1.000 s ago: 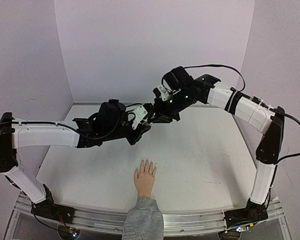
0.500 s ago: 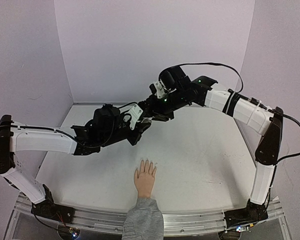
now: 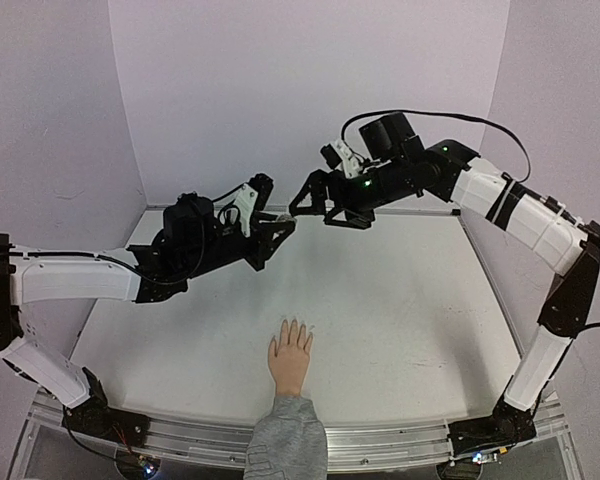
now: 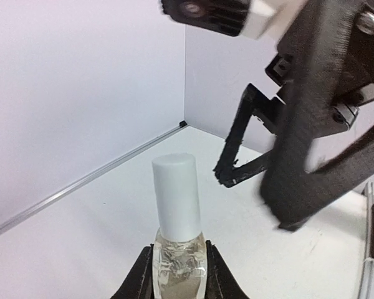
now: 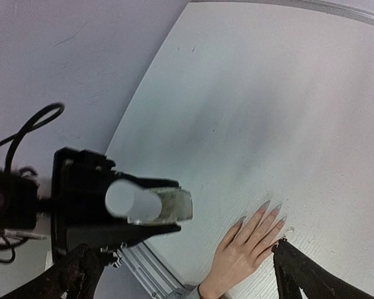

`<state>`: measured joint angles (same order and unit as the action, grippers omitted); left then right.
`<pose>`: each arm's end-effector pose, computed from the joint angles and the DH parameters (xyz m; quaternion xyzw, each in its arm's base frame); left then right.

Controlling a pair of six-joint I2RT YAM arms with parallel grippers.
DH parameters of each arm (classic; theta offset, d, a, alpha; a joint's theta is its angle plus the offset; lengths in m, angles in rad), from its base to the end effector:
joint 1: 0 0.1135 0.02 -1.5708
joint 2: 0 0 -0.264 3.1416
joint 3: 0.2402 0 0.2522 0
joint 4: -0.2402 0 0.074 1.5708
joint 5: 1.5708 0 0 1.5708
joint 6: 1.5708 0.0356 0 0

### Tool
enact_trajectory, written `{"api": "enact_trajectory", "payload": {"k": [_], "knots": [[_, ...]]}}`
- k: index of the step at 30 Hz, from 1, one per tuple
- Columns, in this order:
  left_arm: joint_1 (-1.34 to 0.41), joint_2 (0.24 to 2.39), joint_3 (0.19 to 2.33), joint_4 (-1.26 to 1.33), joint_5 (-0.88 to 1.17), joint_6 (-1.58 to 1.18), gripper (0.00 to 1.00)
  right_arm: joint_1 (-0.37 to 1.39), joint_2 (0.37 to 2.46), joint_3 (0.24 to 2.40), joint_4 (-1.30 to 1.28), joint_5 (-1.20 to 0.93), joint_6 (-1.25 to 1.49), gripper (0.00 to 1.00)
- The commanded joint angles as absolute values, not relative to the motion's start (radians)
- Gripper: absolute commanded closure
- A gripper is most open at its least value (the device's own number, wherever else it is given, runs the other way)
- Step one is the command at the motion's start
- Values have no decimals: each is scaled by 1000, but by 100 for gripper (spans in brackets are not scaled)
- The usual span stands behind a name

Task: Paint the nails

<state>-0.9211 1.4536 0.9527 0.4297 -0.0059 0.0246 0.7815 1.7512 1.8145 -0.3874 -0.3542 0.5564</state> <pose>0.2071 -0.2723 0.3029 0.3315 0.6524 -0.2934 0.6151 0.2822 0.2974 0.4144 -0.1920 0.7826 0.4686 0.3621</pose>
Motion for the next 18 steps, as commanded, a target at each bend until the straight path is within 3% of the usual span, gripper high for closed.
{"api": "enact_trajectory", "payload": {"k": [1,10,15,17,18], "knots": [[-827,1394,950,495,269,-156,100,754,1686,1860,-389,-570,385,2],[-746,1381,1028,487,883,-328,100,714,1682,1854,-256,-963,38,2],[-746,1388,1064,487,1002,-369,100,709,1745,1898,-183,-1124,64,17],[-746,1388,1071,487,1018,-375,100,709,1746,1882,-143,-1164,90,32],[-746,1390,1073,487,1029,-378,100,710,1742,1872,-137,-1174,93,36]]}}
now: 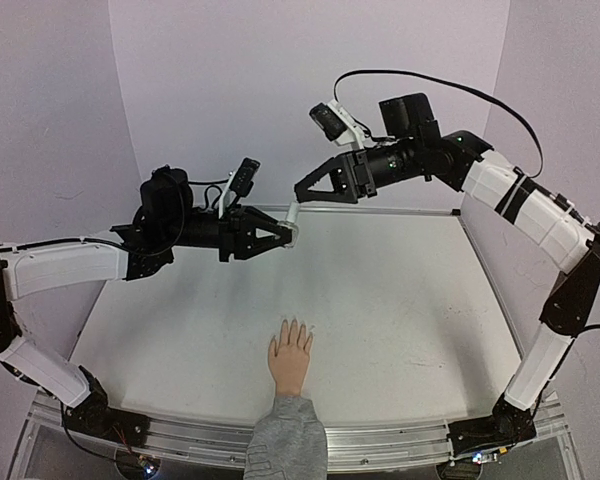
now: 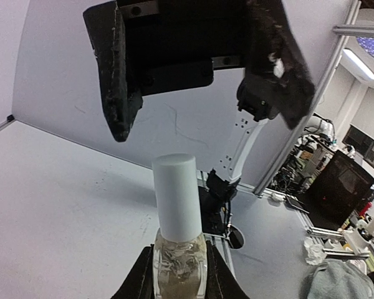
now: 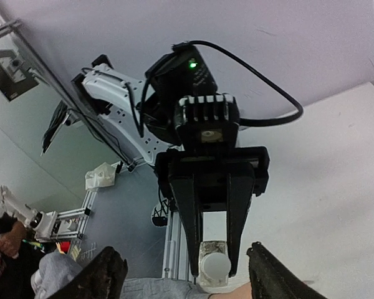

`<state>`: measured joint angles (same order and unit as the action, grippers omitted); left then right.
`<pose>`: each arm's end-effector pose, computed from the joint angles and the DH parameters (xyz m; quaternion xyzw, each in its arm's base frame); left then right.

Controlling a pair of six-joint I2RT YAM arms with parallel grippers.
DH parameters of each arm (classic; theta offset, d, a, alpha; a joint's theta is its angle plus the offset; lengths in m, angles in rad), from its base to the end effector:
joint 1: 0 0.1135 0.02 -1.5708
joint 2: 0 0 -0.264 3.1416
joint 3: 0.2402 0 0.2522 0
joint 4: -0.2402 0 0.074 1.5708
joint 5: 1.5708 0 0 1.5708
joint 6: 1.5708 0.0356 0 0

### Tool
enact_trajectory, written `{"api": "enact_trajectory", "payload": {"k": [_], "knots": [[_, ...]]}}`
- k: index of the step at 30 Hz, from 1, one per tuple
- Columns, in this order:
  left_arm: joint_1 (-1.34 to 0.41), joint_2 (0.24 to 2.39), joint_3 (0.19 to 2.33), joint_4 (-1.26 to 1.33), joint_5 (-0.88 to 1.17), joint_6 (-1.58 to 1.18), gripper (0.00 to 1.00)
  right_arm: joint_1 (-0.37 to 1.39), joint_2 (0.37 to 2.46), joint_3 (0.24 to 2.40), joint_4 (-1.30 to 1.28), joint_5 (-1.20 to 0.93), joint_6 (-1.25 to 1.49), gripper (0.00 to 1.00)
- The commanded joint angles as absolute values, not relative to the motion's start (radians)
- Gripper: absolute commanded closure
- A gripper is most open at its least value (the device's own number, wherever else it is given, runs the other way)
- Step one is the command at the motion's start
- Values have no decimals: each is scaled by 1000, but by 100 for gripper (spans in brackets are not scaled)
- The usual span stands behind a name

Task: Paint the nails

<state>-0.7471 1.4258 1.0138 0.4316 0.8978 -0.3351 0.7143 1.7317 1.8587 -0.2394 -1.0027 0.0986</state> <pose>0.2206 -0.2423 0.3335 0.4323 0.5541 -0.5918 0.3949 0.2752 0.2783 0.4542 -0.5033 0.5262 0.5602 0.3950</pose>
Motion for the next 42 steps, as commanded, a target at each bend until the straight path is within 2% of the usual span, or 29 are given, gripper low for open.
{"api": "enact_trajectory", "payload": {"k": [1,6,10,21,32,37,42], "knots": [[-746,1393,1076,488,1039,-381,100,709,1741,1865,-130,-1179,97,36],[-746,1412,1093,488,1071,-390,100,709,1757,1855,-88,-1220,152,36],[-745,1408,1100,489,1081,-388,100,711,1772,1850,-61,-1232,178,41],[-746,1392,1102,490,1017,-367,100,713,1775,1793,-13,-1248,203,47],[-746,1406,1121,491,969,-377,100,727,1752,1767,23,-1242,218,77],[-744,1400,1116,491,913,-379,100,729,1753,1764,25,-1226,218,100],[-716,1394,1111,477,717,-394,100,728,1740,1722,22,-1152,179,100]]}}
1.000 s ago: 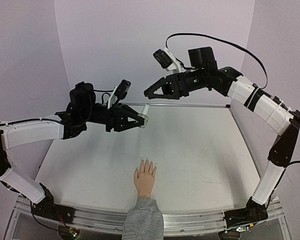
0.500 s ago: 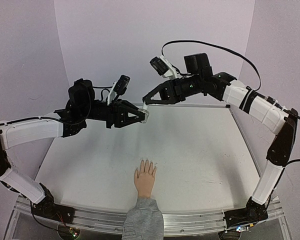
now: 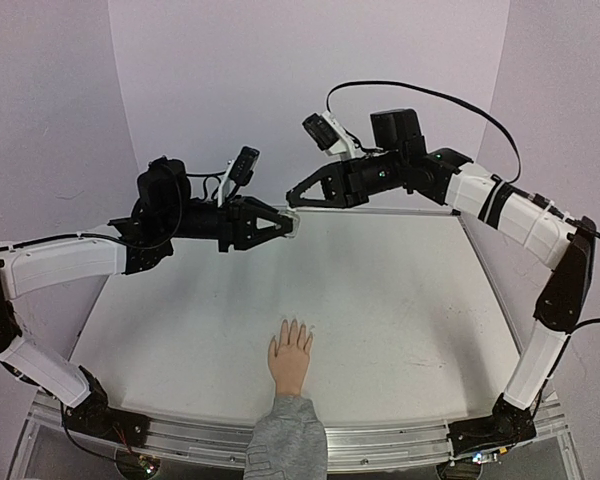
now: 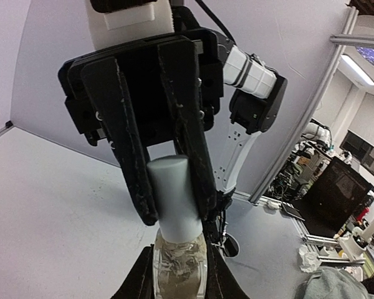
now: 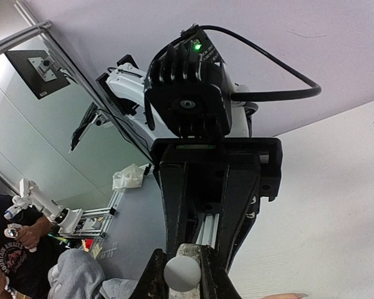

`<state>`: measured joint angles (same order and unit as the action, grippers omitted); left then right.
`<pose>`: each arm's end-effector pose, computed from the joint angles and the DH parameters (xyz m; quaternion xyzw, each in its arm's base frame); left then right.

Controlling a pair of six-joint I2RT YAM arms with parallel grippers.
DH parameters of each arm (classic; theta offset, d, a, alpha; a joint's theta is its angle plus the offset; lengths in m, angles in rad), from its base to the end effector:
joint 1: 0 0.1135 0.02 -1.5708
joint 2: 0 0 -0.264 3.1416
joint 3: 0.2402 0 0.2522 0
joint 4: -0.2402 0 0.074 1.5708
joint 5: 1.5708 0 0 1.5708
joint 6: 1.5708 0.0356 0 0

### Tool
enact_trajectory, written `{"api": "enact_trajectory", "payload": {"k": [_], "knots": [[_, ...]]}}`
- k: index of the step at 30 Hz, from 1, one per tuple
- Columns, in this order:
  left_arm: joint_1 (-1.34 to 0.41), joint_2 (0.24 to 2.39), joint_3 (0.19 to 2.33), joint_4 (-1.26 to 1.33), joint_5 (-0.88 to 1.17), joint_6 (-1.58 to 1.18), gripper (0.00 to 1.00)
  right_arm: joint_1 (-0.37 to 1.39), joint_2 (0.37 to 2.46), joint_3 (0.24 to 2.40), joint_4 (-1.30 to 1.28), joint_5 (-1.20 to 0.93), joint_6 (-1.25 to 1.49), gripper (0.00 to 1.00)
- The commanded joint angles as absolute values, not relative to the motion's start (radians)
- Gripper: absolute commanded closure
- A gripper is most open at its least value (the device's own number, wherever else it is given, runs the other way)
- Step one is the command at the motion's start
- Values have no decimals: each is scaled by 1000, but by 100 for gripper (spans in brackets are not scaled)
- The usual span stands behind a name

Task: Paint the nails

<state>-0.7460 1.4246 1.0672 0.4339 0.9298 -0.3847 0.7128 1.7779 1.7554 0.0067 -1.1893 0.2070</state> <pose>0.2208 -0.2429 0.3525 0.4327 0.5384 -0.6086 0.3905 0.2869 0.2917 0.4250 -0.5282 0.4732 0.6157 0.3435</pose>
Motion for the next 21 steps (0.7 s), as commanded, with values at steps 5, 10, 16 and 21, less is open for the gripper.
{"api": "enact_trajectory", "payload": {"k": [5,10,16,21], "knots": [[-709,1441,1192,384,490,-281,100,730,1798,1706,-33,-1010,120,100],[-727,1543,1290,359,186,-32,100,808,1936,1833,-184,-539,135,100],[-750,1704,1377,458,9,125,100,971,2052,2001,-262,138,477,100],[-750,1706,1350,488,39,50,100,974,2088,2084,-261,194,544,91]]}}
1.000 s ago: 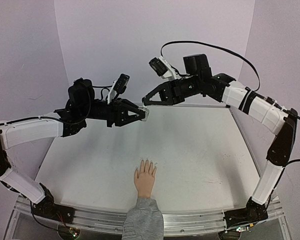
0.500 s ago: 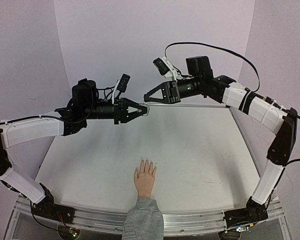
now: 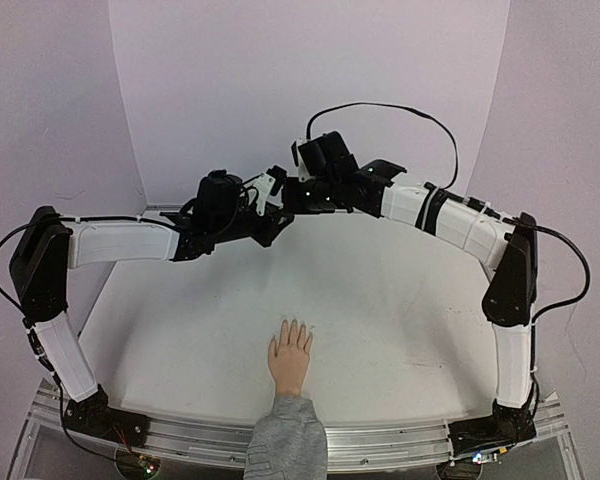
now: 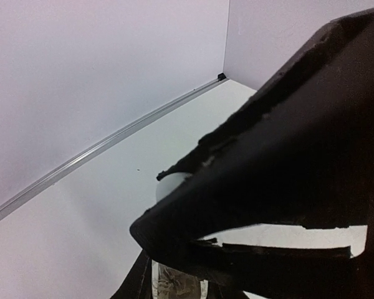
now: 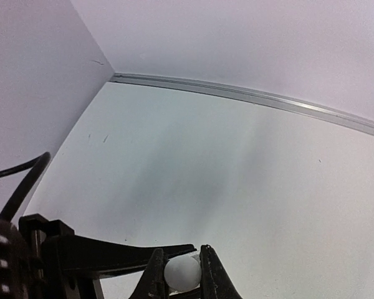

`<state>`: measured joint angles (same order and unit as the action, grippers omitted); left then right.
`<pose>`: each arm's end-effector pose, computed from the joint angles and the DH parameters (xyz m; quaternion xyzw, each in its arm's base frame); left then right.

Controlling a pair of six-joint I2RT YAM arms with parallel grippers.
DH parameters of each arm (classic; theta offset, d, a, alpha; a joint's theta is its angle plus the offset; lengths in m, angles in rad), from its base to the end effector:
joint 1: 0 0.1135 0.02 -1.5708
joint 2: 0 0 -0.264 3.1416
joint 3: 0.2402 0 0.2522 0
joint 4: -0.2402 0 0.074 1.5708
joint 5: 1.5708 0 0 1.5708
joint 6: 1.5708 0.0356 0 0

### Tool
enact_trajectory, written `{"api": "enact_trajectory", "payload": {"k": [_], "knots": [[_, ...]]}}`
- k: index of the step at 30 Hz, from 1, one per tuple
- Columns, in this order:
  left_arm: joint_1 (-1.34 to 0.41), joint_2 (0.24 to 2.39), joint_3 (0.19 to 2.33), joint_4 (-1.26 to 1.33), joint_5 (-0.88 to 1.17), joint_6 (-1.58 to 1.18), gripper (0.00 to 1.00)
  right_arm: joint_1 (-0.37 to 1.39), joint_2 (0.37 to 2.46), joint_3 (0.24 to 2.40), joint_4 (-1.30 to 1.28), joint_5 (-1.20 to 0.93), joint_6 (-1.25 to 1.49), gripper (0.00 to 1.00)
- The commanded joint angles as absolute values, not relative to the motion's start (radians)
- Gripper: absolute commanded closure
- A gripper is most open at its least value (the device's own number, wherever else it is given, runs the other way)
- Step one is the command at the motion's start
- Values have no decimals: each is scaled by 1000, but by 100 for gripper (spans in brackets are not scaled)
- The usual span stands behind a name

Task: Paint the nails

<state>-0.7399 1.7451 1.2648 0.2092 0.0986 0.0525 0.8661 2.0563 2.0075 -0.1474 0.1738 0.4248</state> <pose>0.3050 -0.2832 0.2842 0.3344 0.7221 -0.2406 0.5558 0.3271 0.3752 0.3737 -0.1148 0.7634 0.3266 0.5453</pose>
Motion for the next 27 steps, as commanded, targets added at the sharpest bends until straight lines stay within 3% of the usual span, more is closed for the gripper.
{"api": "enact_trajectory", "payload": {"k": [1,8,11,22,27], "knots": [[-750,1699,1335,490,47,41,100,972,2087,2104,-266,197,538,86],[-749,1637,1190,494,86,-50,100,916,1963,2066,-273,110,467,37],[-744,1601,1130,490,148,-89,100,886,1870,1973,-258,-65,349,4],[-691,1479,1120,402,784,-284,100,663,1722,1765,-153,-948,155,2],[-680,1495,1164,402,1058,-385,100,664,1720,1756,-129,-1095,127,2]]}}
